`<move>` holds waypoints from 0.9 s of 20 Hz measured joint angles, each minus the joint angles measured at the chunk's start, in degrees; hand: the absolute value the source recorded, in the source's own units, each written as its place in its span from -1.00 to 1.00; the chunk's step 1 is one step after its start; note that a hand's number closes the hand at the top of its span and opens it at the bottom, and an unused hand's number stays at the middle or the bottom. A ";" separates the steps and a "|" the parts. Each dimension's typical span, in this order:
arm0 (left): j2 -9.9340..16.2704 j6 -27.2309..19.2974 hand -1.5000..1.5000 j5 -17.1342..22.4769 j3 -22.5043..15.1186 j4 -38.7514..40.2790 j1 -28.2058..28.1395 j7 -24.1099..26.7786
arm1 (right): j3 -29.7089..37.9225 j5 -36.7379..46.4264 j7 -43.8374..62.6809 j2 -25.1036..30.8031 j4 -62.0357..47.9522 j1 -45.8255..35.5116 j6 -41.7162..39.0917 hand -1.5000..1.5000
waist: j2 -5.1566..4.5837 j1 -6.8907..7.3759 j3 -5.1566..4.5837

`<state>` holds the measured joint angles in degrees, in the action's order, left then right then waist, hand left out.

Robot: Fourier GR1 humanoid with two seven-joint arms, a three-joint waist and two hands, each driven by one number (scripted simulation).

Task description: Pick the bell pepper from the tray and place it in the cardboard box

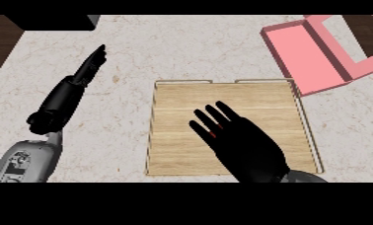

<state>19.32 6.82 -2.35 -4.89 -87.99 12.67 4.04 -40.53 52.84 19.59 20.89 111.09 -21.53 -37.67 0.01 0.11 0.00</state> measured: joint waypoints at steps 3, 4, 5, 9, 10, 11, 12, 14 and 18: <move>-0.31 0.95 0.00 -0.16 0.69 -1.66 -0.92 -0.74 | 0.63 2.07 -2.30 -2.51 -4.04 -0.78 1.12 -1.00 | 0.00 0.10 0.01; -0.47 1.25 0.00 -0.42 1.00 -1.74 -0.97 -0.82 | 0.55 2.82 -2.93 -2.92 -4.11 -0.04 1.41 -1.00 | 0.00 0.07 0.00; -0.50 1.57 0.00 -0.68 1.44 -1.19 -1.05 0.04 | 1.07 3.20 -4.18 -3.01 -5.05 0.11 1.77 -1.00 | 0.00 0.05 0.00; -1.67 2.39 0.00 -1.81 2.17 -0.21 -1.33 1.09 | 1.50 5.70 -7.02 -4.57 -7.47 1.23 1.99 -1.00 | 0.00 -0.01 0.00; -1.59 2.86 0.00 -1.64 2.77 0.04 -1.50 1.42 | 1.97 6.23 -8.17 -4.49 -8.58 1.30 2.51 -1.00 | -0.01 0.01 0.00; -2.02 2.81 0.00 -2.08 2.56 -0.40 -1.34 0.90 | 2.11 7.10 -8.82 -4.79 -9.79 1.46 3.27 -1.00 | -0.01 0.01 0.00; -1.93 3.34 0.00 -1.92 3.01 -0.66 -1.76 1.06 | 2.03 7.96 -8.49 -4.96 -9.09 2.16 2.90 -1.00 | -0.01 -0.01 0.00; -2.61 3.39 0.00 -2.42 3.06 -1.05 -1.22 -0.05 | 2.45 9.74 -8.87 -5.90 -10.75 1.98 3.37 -1.00 | 0.01 -0.02 0.00; -2.49 4.63 0.00 -2.59 4.31 -1.54 -0.81 -0.79 | 3.35 12.78 -10.63 -6.46 -13.61 2.57 5.42 -1.00 | 0.01 0.00 0.00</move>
<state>16.83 11.44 -4.93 -0.59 -89.53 11.86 3.26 -37.18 65.62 8.96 14.43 97.48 -18.96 -32.25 0.02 0.11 0.00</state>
